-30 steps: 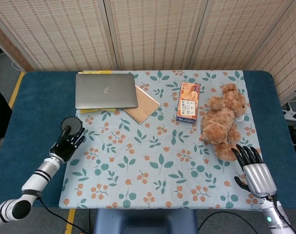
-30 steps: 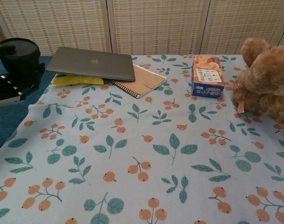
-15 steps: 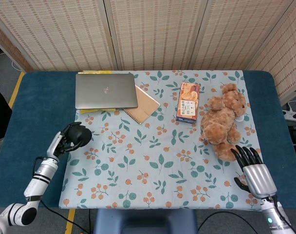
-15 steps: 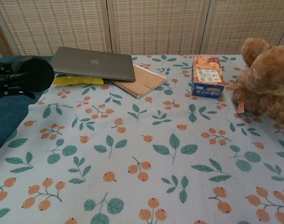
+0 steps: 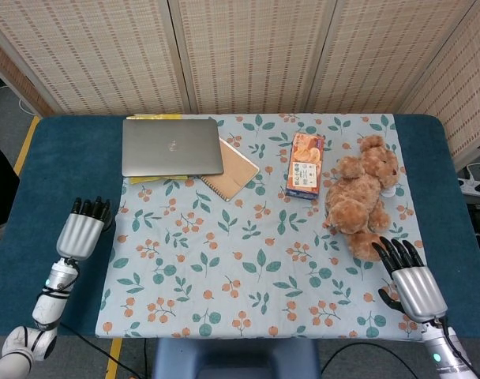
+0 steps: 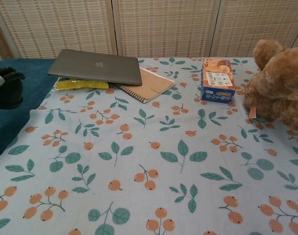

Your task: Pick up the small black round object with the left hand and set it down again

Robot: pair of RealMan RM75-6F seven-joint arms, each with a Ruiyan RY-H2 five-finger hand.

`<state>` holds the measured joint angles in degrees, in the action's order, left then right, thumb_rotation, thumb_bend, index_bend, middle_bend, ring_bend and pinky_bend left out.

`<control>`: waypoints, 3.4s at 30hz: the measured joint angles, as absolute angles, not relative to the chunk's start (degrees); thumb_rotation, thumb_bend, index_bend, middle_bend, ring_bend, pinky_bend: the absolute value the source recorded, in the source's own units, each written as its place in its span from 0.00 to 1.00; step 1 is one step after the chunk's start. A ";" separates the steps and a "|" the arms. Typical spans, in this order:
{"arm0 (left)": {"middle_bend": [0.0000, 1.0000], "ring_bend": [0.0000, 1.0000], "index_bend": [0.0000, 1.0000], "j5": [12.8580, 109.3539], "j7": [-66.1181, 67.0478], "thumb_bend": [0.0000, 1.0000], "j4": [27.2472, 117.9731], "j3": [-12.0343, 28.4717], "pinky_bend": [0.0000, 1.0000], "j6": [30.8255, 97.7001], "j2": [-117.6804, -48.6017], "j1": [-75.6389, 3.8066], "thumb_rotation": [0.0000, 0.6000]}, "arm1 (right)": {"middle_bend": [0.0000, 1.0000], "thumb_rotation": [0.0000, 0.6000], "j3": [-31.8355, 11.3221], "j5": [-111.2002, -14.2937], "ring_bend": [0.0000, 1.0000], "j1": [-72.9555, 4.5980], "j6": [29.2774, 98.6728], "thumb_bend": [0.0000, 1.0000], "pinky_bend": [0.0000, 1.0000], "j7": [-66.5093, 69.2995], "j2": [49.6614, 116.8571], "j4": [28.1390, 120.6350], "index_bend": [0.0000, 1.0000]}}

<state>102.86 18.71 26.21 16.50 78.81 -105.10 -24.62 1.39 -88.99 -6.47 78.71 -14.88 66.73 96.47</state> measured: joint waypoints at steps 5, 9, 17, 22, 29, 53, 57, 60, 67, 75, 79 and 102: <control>0.51 0.40 0.49 102.01 13.63 0.82 27.90 13.99 0.28 84.68 -108.01 -24.29 1.00 | 0.00 1.00 1.50 -89.04 0.00 -6.58 78.39 0.18 0.00 -15.05 66.84 96.47 0.00; 0.49 0.38 0.47 99.43 -0.30 0.84 37.90 13.32 0.30 82.53 -107.03 -23.41 1.00 | 0.00 1.00 1.48 -89.04 0.00 -6.43 78.72 0.18 0.00 -14.92 66.71 96.56 0.00; 0.48 0.33 0.47 95.24 -22.55 0.82 50.58 13.26 0.25 79.32 -106.26 -23.62 1.00 | 0.00 1.00 1.67 -89.91 0.00 -6.23 79.40 0.18 0.00 -14.13 66.34 96.52 0.00; 0.43 0.28 0.41 93.04 -17.54 0.78 44.33 11.84 0.19 77.28 -107.22 -24.19 1.00 | 0.00 1.00 1.91 -90.17 0.00 -6.20 79.24 0.18 0.00 -14.29 66.42 96.57 0.00; 0.36 0.23 0.33 92.19 -1.50 0.69 30.21 9.17 0.14 77.91 -110.87 -25.50 1.00 | 0.00 1.00 2.07 -90.51 0.00 -6.07 79.45 0.18 0.00 -14.26 66.33 96.75 0.00; 0.00 0.00 0.00 87.78 10.55 0.41 38.27 4.79 0.03 69.93 -107.88 -25.70 1.00 | 0.00 1.00 2.18 -91.08 0.00 -5.91 79.72 0.18 0.00 -13.93 66.30 96.67 0.00; 0.00 0.00 0.00 86.05 13.91 0.39 46.68 4.84 0.03 67.84 -103.58 -25.33 1.00 | 0.00 1.00 2.24 -91.21 0.00 -5.86 79.78 0.18 0.00 -13.99 66.33 96.70 0.00; 0.00 0.00 0.00 84.59 16.10 0.38 52.43 4.85 0.03 66.35 -100.37 -25.01 1.00 | 0.00 1.00 2.27 -91.26 0.00 -5.87 79.72 0.18 0.00 -14.16 66.41 96.71 0.00; 0.00 0.00 0.00 80.77 20.94 0.37 63.63 4.61 0.03 62.42 -93.62 -24.50 1.00 | 0.00 1.00 2.34 -91.28 0.00 -5.85 79.57 0.18 0.00 -14.69 66.68 96.72 0.00; 0.00 0.00 0.00 74.71 24.74 0.35 74.79 4.23 0.03 56.85 -86.56 -24.73 1.00 | 0.00 1.00 2.44 -91.46 0.00 -5.75 79.66 0.18 0.00 -15.04 66.79 96.81 0.00; 0.00 0.00 0.00 73.54 24.43 0.35 77.58 4.07 0.03 55.87 -84.83 -25.00 1.00 | 0.00 1.00 2.48 -91.59 0.00 -5.69 79.78 0.18 0.00 -15.06 66.82 96.80 0.00; 0.11 0.06 0.03 78.85 11.12 0.34 76.64 4.59 0.06 61.12 -83.51 -26.04 1.00 | 0.00 1.00 2.52 -91.57 0.00 -5.74 79.47 0.18 0.00 -15.14 66.88 96.77 0.00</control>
